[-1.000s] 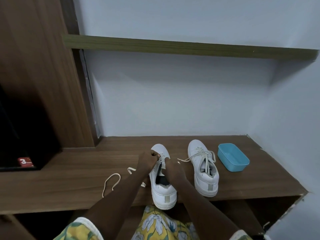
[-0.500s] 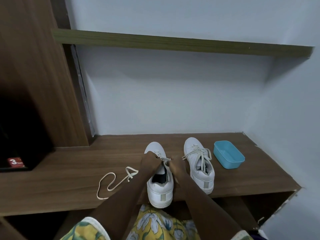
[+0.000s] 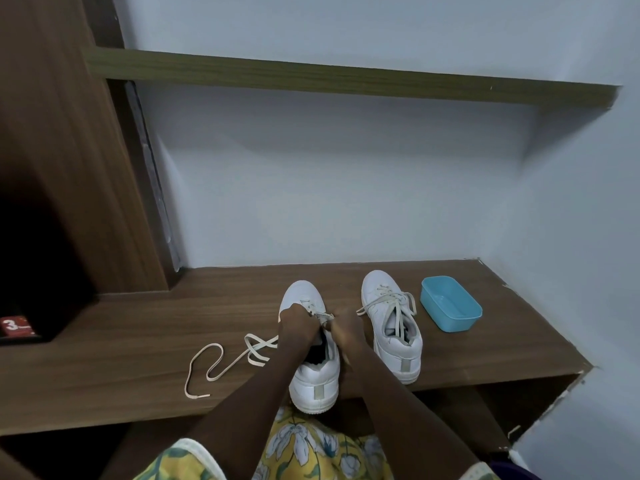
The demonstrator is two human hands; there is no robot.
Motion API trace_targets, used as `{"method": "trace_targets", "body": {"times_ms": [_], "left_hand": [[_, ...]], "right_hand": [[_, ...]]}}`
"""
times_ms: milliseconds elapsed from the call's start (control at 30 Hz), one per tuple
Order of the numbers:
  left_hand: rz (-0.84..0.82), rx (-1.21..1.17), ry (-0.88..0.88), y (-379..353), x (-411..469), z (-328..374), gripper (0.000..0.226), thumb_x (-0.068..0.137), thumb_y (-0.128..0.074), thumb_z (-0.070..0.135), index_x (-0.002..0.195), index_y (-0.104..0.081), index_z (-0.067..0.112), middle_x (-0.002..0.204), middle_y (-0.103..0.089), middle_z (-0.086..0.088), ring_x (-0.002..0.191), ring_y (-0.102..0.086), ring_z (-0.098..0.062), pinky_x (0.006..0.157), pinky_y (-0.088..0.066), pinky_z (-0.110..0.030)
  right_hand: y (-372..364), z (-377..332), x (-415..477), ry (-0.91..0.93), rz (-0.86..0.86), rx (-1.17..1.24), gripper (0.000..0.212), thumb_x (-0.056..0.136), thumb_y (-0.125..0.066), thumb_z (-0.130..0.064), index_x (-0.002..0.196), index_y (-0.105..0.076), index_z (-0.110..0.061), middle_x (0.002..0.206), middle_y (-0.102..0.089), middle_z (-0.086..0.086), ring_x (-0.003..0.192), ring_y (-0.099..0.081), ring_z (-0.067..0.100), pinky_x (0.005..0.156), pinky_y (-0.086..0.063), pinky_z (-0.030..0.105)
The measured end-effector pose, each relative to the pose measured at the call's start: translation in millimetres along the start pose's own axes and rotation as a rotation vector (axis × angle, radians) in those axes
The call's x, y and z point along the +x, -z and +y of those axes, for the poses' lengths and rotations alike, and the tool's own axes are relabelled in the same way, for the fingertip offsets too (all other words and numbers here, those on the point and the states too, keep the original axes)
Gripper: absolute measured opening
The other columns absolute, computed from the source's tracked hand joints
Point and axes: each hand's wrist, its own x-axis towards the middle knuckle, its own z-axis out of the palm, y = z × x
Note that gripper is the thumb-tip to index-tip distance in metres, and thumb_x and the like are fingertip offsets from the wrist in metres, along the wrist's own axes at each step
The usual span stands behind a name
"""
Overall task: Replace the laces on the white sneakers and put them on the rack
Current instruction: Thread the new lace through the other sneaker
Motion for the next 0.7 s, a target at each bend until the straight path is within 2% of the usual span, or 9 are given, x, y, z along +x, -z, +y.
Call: {"method": "trace_targets", "body": {"times_ms": [67,200,367,467,567,600,700], "left_hand": [[0.004,-0.009,-0.002,-1,1,0,0.015,0.085,-0.052,0.012,0.082,-0.061,0.001,0.094,-0.067,-0.02,0.092,-0.063,-0.031,0.064,-0.038,-0.026],[-0.019,0.048,-0.036,0,2,0,0.01,0.084,-0.053,0.011,0.075,-0.054,0.005,0.093,-0.067,-0.02,0.092,-0.063,-0.031,0.065,-0.04,-0.027],[-0.045,0.132,-0.108,1,3,0,0.008,0.085,-0.053,0.011,0.081,-0.059,0.011,0.1,-0.068,-0.016,0.097,-0.062,-0.029,0.07,-0.043,-0.027],[-0.056,0.099,-0.112,0,1,-2,0.009,0.084,-0.054,0.009,0.078,-0.06,0.012,0.099,-0.069,-0.015,0.094,-0.062,-0.027,0.066,-0.04,-0.025],[-0.082,0.097,-0.118,0,-1,-1,0.013,0.08,-0.058,0.006,0.067,-0.056,0.009,0.097,-0.068,-0.016,0.093,-0.061,-0.027,0.063,-0.037,-0.024],[-0.084,0.099,-0.134,2,-1,0,0.006,0.08,-0.058,0.006,0.074,-0.061,0.006,0.099,-0.068,-0.016,0.095,-0.061,-0.027,0.065,-0.039,-0.025],[-0.062,0.085,-0.154,4,-2,-1,0.024,0.081,-0.057,0.005,0.102,-0.067,0.001,0.104,-0.068,-0.015,0.1,-0.06,-0.028,0.074,-0.044,-0.028]], "right_hand": [[2,-1,-4,0.02,0.011,0.004,0.02,0.09,-0.051,-0.009,0.093,-0.068,0.003,0.098,-0.069,0.018,0.089,-0.062,0.029,0.065,-0.033,0.024],[1,0,-9,0.051,0.029,-0.041,0.021,0.091,-0.05,-0.009,0.094,-0.068,0.001,0.1,-0.069,0.017,0.094,-0.062,0.029,0.064,-0.03,0.022],[1,-4,-19,0.094,0.078,-0.051,0.025,0.092,-0.047,-0.01,0.102,-0.068,-0.001,0.105,-0.067,0.016,0.097,-0.06,0.027,0.066,-0.028,0.022],[0,-3,-25,0.097,0.081,-0.091,0.026,0.092,-0.048,-0.011,0.105,-0.068,-0.001,0.106,-0.067,0.017,0.088,-0.056,0.025,0.068,-0.03,0.023],[2,-3,-25,0.143,0.027,-0.191,0.029,0.096,-0.043,-0.015,0.108,-0.066,-0.003,0.11,-0.065,0.015,0.101,-0.058,0.027,0.078,-0.039,0.031],[3,-3,-23,0.156,0.007,-0.206,0.028,0.096,-0.042,-0.016,0.107,-0.065,-0.005,0.109,-0.065,0.014,0.103,-0.059,0.028,0.083,-0.042,0.033],[7,-6,-21,0.147,-0.002,-0.115,0.022,0.094,-0.046,-0.02,0.099,-0.064,-0.011,0.101,-0.066,0.012,0.097,-0.062,0.028,0.082,-0.047,0.036]]}}
